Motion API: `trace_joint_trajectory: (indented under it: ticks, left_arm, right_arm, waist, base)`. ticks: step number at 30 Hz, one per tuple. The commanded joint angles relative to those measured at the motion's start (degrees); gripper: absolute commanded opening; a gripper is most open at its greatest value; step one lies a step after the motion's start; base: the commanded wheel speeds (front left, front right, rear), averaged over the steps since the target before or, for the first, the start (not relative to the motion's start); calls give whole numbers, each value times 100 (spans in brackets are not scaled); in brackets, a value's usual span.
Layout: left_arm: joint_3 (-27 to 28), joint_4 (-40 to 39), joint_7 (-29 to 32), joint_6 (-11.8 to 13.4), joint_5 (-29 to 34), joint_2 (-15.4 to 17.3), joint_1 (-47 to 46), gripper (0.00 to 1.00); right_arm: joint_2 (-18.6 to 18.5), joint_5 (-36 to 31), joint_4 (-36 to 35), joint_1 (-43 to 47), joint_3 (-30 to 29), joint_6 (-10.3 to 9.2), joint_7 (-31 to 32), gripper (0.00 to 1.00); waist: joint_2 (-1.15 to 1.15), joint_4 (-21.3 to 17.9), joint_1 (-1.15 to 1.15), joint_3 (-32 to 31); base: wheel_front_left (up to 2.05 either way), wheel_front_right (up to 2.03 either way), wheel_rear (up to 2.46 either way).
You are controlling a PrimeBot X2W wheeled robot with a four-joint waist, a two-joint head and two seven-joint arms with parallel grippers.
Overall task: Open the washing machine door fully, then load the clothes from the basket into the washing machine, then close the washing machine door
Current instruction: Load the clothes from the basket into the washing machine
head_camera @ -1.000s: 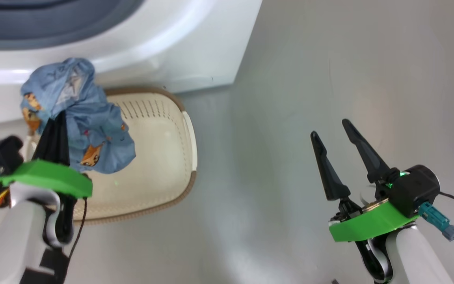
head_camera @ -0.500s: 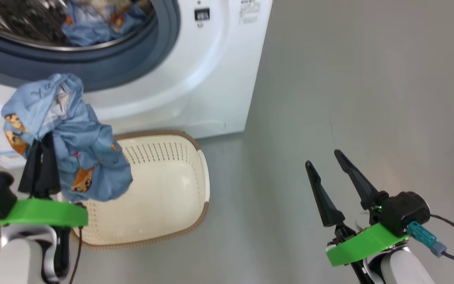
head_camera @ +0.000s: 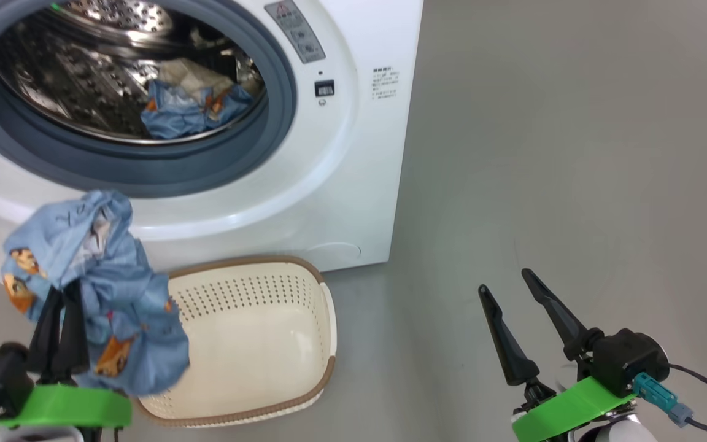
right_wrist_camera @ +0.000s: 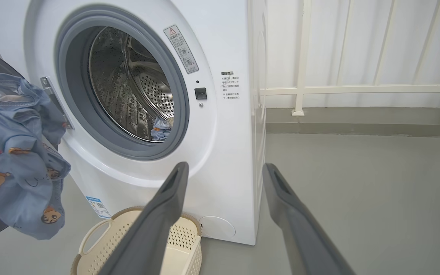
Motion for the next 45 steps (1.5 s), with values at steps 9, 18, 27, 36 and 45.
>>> trace_joint_trajectory:
  ticks: [9, 18, 27, 36, 45]
  left_arm:
    - [326, -385, -36, 170, 148, 145, 518, 0]
    - [343, -408, -36, 270, 193, 54, 969, 0]
    - [306, -347, -36, 283, 145, -15, 1119, 0]
    - [306, -317, -36, 299, 114, -48, 1199, 0]
    - [303, -305, -36, 319, 98, -49, 1237, 0]
  right_arm:
    - [-4, 46, -138, 140, 134, 9, -26, 100]
    - [-13, 52, -144, 247, 88, 9, -26, 100]
    - [-25, 70, -130, 304, 99, 9, -26, 100]
    - [-52, 85, -122, 340, 116, 9, -26, 100]
    - [-50, 88, -121, 381, 101, 9, -26, 100]
  waist:
    - [0, 41, 0, -261]
    - [0, 99, 0, -415]
    - [0, 168, 0, -506]
    - [0, 139, 0, -518]
    - [0, 174, 0, -508]
  base:
    - [0, 0, 0]
    - [0, 0, 0]
    - [0, 0, 0]
    - [0, 0, 0]
    - [0, 0, 0]
